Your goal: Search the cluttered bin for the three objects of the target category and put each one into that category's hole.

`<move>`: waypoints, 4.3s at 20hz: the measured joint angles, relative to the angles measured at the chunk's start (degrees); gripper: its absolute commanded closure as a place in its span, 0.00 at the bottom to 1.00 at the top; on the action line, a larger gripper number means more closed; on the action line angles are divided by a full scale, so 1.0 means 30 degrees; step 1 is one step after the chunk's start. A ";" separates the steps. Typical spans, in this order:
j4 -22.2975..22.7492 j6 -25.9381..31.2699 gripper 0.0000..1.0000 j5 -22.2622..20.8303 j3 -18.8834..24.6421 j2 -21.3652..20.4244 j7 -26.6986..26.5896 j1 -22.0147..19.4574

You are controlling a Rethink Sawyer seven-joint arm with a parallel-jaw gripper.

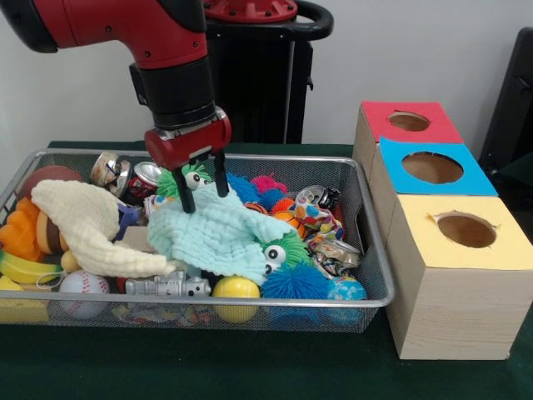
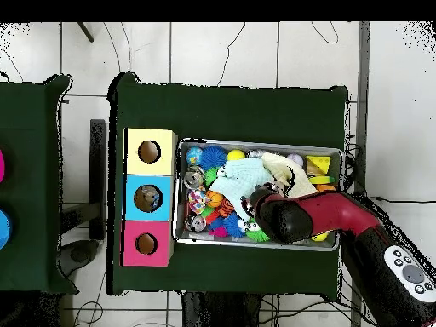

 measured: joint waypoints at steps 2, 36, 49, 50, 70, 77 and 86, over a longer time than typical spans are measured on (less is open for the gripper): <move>-0.0003 0.0000 0.00 -0.0019 -0.0069 0.0002 0.0000 0.0022; -0.1039 -0.1636 1.00 -0.1100 -0.2462 0.0670 0.0004 0.2046; -0.0485 -0.0118 1.00 0.0378 -0.0804 -0.2173 -0.0174 -0.2180; -0.0486 -0.0036 1.00 0.0368 -0.0788 -0.2275 -0.0223 -0.2303; -0.0503 0.2079 1.00 -0.2546 -0.0790 -0.3480 -0.1462 -0.1518; -0.0533 0.2912 1.00 -0.3129 -0.0818 -0.3714 -0.1697 -0.1510; -0.0560 0.2972 1.00 -0.3717 -0.0860 -0.3961 -0.1956 -0.1380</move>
